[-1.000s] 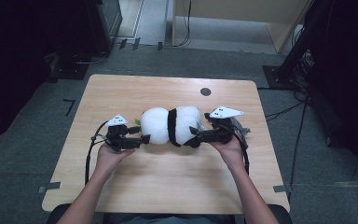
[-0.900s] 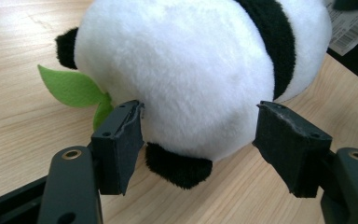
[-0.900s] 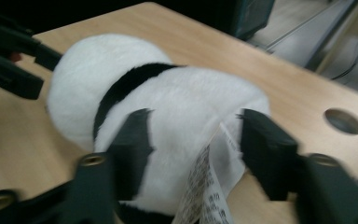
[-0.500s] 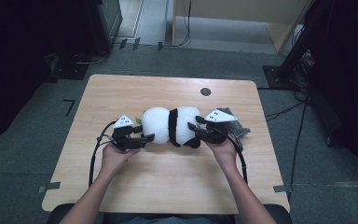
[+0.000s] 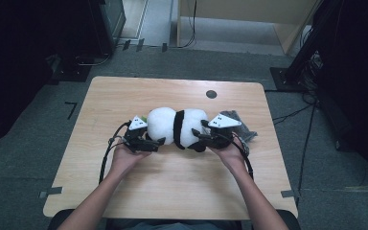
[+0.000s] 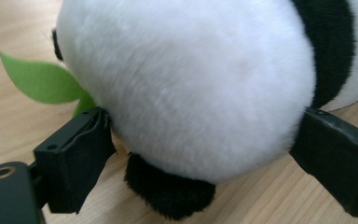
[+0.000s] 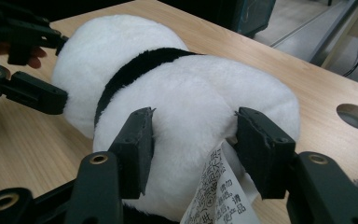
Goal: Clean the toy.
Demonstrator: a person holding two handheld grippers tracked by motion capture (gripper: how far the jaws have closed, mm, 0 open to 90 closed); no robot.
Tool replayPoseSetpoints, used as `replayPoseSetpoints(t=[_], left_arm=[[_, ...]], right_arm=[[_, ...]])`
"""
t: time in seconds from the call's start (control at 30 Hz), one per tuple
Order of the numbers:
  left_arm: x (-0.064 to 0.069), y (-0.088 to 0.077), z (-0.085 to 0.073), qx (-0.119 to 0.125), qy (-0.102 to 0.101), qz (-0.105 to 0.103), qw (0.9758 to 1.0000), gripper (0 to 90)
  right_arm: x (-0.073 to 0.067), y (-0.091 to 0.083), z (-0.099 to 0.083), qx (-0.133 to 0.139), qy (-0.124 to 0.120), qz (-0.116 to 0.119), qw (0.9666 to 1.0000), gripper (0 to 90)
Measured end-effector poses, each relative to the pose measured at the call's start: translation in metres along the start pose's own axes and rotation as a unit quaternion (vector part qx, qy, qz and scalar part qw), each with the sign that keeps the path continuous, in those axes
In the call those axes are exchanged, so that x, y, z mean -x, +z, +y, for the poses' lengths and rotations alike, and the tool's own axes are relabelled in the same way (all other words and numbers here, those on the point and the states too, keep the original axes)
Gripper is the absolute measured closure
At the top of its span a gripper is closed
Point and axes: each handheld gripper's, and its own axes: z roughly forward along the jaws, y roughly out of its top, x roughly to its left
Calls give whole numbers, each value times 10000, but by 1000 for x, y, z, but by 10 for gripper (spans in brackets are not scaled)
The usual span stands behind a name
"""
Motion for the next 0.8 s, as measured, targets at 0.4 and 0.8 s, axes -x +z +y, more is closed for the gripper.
replayPoseSetpoints(t=[0.4,0.8], left_arm=[[0,4,4,190,307,-121,9993,273],[18,-15,-9,122,-21,-15,9999,421]], right_arm=[[8,-1,-1,42,194,177,9996,559],[13,-5,-2,181,294,493,9982,529]])
